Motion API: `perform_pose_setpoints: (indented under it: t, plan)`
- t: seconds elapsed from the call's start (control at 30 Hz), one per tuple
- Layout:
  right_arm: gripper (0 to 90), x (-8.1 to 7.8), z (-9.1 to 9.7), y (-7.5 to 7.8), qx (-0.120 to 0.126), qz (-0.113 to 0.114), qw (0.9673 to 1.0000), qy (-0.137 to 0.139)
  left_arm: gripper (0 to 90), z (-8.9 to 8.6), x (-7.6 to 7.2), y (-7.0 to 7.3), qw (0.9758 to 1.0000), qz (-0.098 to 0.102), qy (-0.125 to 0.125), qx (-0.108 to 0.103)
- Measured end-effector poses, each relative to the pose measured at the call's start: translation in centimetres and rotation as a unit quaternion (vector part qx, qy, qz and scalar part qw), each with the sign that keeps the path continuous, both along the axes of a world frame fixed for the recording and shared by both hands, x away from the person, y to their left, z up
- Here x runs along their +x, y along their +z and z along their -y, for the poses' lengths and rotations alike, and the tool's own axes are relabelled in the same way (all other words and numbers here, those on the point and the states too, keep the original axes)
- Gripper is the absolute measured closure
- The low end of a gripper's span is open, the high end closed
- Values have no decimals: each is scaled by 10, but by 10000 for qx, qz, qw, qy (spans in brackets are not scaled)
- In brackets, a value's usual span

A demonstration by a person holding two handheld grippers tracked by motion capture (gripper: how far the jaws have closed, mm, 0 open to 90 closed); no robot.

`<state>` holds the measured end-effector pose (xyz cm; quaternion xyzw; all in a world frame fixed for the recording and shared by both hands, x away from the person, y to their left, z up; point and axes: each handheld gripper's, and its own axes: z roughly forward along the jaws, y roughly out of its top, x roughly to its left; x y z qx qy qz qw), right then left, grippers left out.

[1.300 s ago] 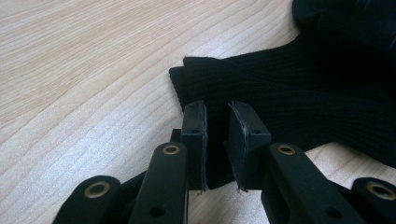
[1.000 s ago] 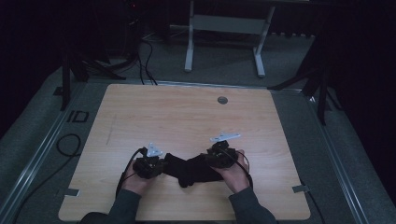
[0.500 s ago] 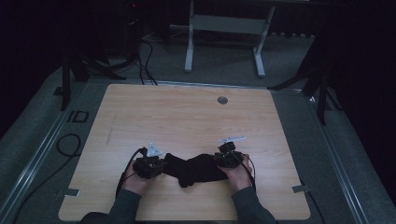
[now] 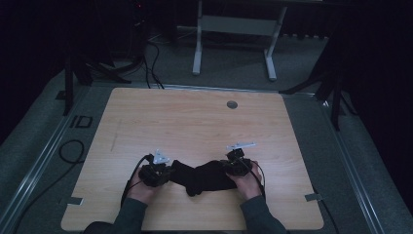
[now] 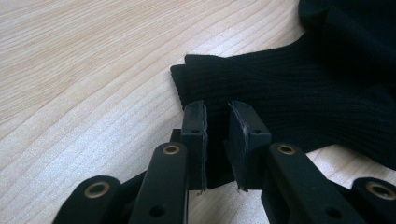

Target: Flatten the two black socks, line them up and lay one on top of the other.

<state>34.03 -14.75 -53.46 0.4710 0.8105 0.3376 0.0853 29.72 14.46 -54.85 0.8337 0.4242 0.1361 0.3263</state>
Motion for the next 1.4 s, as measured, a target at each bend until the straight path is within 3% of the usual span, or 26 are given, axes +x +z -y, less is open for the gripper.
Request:
perform_pose_setpoints:
  t: [0.43,1.07,1.4]
  plan:
    - [862,-20,1,19,51,395,9991,118,772,-1,1,0,10000,-21,-7,-11]
    - [863,-38,18,35,210,602,9979,96,772,0,1,1,10000,-33,-9,17]
    - [864,-41,37,42,185,680,9974,-134,772,0,1,1,10000,-31,-22,51]
